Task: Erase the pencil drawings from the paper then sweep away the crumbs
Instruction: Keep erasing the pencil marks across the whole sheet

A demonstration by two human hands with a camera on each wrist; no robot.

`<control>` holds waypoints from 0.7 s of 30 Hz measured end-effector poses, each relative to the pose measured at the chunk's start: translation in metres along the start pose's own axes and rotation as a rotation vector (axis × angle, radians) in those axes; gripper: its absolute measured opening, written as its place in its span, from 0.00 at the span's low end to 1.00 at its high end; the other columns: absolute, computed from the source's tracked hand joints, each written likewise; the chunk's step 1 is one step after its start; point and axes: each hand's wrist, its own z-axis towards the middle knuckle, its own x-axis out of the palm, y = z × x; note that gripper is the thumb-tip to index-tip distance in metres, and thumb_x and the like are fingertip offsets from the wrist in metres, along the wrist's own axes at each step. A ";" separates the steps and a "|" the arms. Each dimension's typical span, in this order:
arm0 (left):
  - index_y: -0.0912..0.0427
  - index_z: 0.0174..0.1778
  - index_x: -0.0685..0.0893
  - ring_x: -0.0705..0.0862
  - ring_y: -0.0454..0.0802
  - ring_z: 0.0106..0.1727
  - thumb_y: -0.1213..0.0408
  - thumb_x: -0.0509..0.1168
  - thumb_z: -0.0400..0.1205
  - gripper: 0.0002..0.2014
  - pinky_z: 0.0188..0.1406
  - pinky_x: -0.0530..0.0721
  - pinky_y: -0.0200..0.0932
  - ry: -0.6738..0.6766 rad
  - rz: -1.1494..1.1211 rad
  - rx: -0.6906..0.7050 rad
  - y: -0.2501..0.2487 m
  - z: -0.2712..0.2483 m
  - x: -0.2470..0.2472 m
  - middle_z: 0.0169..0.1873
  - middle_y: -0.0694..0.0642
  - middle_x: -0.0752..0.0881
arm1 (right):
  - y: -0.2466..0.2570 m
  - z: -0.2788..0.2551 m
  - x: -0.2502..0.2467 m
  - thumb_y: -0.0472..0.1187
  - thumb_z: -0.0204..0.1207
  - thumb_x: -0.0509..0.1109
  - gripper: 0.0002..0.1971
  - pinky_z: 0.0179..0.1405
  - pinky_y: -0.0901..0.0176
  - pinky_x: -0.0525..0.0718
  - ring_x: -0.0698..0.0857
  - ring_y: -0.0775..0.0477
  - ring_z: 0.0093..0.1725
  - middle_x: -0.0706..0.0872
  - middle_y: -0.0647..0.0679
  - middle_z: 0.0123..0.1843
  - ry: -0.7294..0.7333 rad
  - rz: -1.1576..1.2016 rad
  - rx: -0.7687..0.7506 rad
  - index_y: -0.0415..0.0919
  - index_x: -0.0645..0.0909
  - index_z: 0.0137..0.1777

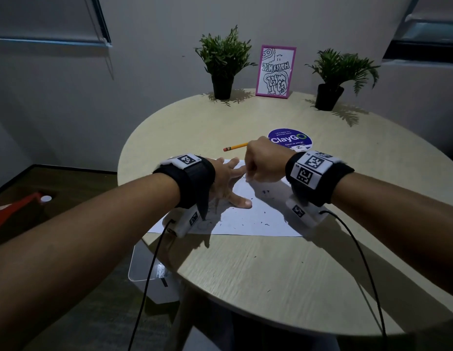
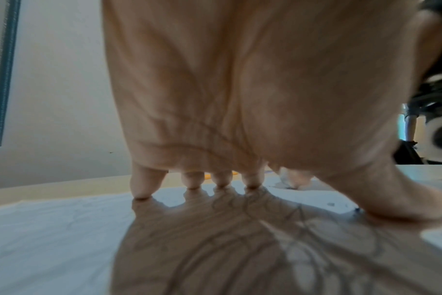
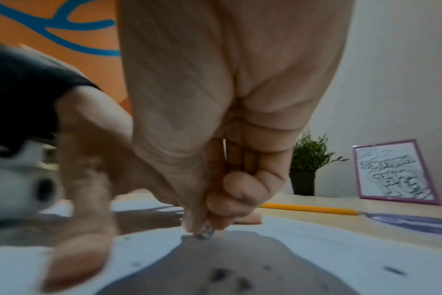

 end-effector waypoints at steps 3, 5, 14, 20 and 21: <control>0.35 0.86 0.41 0.43 0.61 0.88 0.26 0.60 0.75 0.49 0.82 0.53 0.70 0.003 -0.041 0.016 0.001 0.001 0.001 0.88 0.48 0.37 | 0.010 -0.015 0.000 0.44 0.74 0.77 0.09 0.33 0.59 0.80 0.81 0.54 0.32 0.89 0.44 0.32 0.092 -0.004 -0.126 0.39 0.92 0.38; 0.38 0.87 0.38 0.44 0.61 0.88 0.26 0.60 0.75 0.51 0.82 0.55 0.69 0.004 -0.003 0.002 0.001 0.002 0.001 0.88 0.49 0.38 | 0.003 -0.014 -0.001 0.47 0.74 0.78 0.11 0.33 0.58 0.80 0.82 0.53 0.31 0.90 0.45 0.31 0.109 0.020 -0.093 0.39 0.92 0.38; 0.44 0.88 0.49 0.46 0.60 0.87 0.37 0.62 0.83 0.42 0.81 0.53 0.59 -0.027 0.090 0.026 -0.005 0.002 0.000 0.88 0.54 0.45 | 0.022 -0.007 -0.001 0.45 0.70 0.78 0.19 0.29 0.56 0.79 0.77 0.49 0.26 0.78 0.47 0.22 0.102 0.003 -0.043 0.46 0.78 0.21; 0.37 0.84 0.32 0.43 0.60 0.88 0.26 0.62 0.75 0.54 0.81 0.55 0.69 0.010 0.071 -0.027 0.002 0.009 0.005 0.87 0.49 0.35 | -0.017 -0.011 -0.010 0.49 0.72 0.78 0.15 0.38 0.54 0.86 0.86 0.46 0.32 0.90 0.41 0.31 0.142 0.012 0.106 0.36 0.91 0.34; 0.37 0.84 0.31 0.42 0.59 0.88 0.25 0.62 0.75 0.55 0.82 0.54 0.69 0.018 0.061 -0.038 0.002 0.010 0.005 0.87 0.48 0.34 | -0.023 -0.013 -0.013 0.49 0.72 0.78 0.15 0.40 0.54 0.88 0.87 0.48 0.33 0.91 0.41 0.32 0.145 -0.004 0.131 0.36 0.90 0.33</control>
